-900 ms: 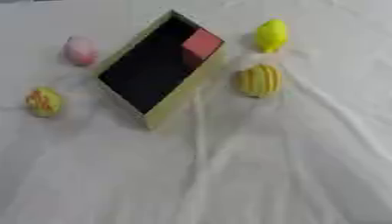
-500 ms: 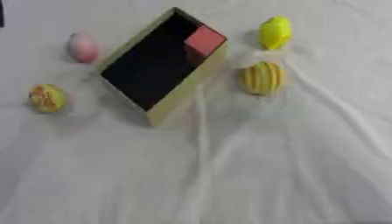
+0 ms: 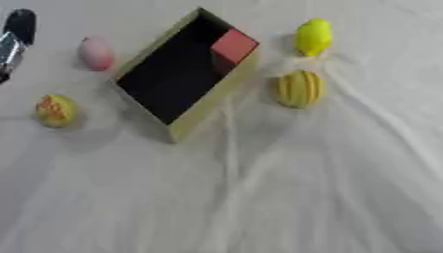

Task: Pick up objects on the table and place them in the box.

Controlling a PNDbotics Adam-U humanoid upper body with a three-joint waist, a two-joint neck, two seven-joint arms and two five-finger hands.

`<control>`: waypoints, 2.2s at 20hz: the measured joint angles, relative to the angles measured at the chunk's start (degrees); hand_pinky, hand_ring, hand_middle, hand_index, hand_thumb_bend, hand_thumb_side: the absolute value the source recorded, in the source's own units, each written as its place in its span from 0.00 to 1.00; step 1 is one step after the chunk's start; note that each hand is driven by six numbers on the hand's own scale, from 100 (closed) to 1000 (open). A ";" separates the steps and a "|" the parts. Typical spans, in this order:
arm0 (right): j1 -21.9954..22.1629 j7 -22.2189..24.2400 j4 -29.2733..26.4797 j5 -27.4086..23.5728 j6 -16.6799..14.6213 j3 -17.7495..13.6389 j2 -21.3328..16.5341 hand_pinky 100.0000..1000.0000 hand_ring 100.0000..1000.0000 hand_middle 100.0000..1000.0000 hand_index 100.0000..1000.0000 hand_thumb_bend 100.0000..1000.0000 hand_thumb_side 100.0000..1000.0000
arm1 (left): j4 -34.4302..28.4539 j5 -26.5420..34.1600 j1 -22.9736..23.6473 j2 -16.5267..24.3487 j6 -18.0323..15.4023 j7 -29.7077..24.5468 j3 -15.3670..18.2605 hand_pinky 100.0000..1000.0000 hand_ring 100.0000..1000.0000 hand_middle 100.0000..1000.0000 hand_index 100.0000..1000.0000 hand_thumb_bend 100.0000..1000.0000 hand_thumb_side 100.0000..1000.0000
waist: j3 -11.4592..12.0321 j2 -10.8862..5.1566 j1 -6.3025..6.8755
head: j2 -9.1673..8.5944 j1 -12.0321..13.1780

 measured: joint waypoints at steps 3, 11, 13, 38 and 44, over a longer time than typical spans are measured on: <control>0.01 0.05 0.00 0.00 -0.01 0.01 -0.10 0.86 0.80 0.66 0.83 0.00 0.66 | -0.01 -2.44 -0.01 1.59 2.08 -4.87 -0.80 0.75 0.74 0.69 0.92 0.29 0.49 | 0.01 -0.02 0.01 | -0.01 0.03; 0.07 0.18 0.00 0.00 0.07 0.06 -0.37 0.87 0.80 0.66 0.83 0.00 0.66 | 0.04 -7.98 0.47 2.91 6.80 -20.48 -1.05 0.80 0.79 0.75 0.92 0.43 0.38 | 0.06 -0.05 0.11 | -0.04 0.10; 0.16 0.21 0.00 0.00 0.10 0.06 -0.38 0.87 0.80 0.66 0.83 0.00 0.66 | 0.60 -9.06 0.72 2.91 7.79 -23.66 -1.00 0.81 0.80 0.75 0.92 0.46 0.32 | 0.06 -0.06 0.18 | -0.04 0.10; 1.06 1.12 0.00 -0.05 0.99 0.35 0.07 0.87 0.81 0.66 0.83 0.00 0.65 | 17.40 -12.45 -5.00 1.41 10.84 -34.85 -3.88 0.80 0.81 0.76 0.89 0.54 0.00 | -0.89 -0.08 0.51 | -0.04 1.55; 1.06 1.51 0.00 -0.27 1.21 0.40 0.15 0.87 0.81 0.66 0.84 0.00 0.65 | 21.05 -13.45 -7.13 0.45 9.99 -35.81 -5.44 0.78 0.78 0.74 0.87 0.57 0.00 | -1.19 -0.08 0.51 | -0.04 1.98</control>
